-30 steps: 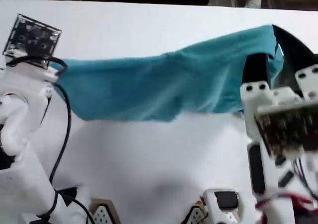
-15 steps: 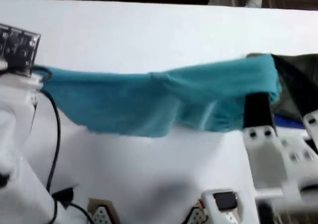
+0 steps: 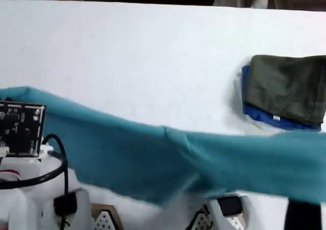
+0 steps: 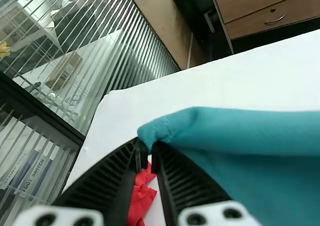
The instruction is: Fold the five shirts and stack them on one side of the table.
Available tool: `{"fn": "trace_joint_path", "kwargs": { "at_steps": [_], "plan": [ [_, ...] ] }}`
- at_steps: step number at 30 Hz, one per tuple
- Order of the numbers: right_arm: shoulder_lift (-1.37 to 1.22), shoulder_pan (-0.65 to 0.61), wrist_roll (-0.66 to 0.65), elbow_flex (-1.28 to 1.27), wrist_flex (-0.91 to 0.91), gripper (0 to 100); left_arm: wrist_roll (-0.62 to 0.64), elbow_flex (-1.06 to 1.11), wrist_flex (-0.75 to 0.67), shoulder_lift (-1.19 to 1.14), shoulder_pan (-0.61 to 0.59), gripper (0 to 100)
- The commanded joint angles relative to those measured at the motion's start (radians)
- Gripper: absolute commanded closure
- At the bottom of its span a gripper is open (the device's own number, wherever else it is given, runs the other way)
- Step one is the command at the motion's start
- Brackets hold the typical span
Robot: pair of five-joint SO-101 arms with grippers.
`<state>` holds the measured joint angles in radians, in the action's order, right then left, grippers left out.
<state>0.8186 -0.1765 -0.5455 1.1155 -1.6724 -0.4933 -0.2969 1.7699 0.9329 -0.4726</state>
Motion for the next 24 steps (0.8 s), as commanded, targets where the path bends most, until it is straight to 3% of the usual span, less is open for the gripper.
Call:
{"fn": "trace_joint_path", "kwargs": {
  "at_steps": [1,7,15,24],
  "plan": [
    [-0.01,0.002,-0.006,0.012,-0.002,97.8,0.012,-0.022,0.018,0.003,-0.011,97],
    [-0.058,-0.005,-0.005,-0.092,0.004,97.8,0.008,0.12,-0.012,0.0,-0.008,97],
    [-0.14,-0.007,-0.005,-0.367,0.137,97.8,0.003,0.395,-0.245,-0.094,-0.006,97],
    [-0.156,-0.007,0.025,-0.835,0.51,97.8,-0.029,0.216,-0.328,-0.548,0.143,97]
  ]
}}
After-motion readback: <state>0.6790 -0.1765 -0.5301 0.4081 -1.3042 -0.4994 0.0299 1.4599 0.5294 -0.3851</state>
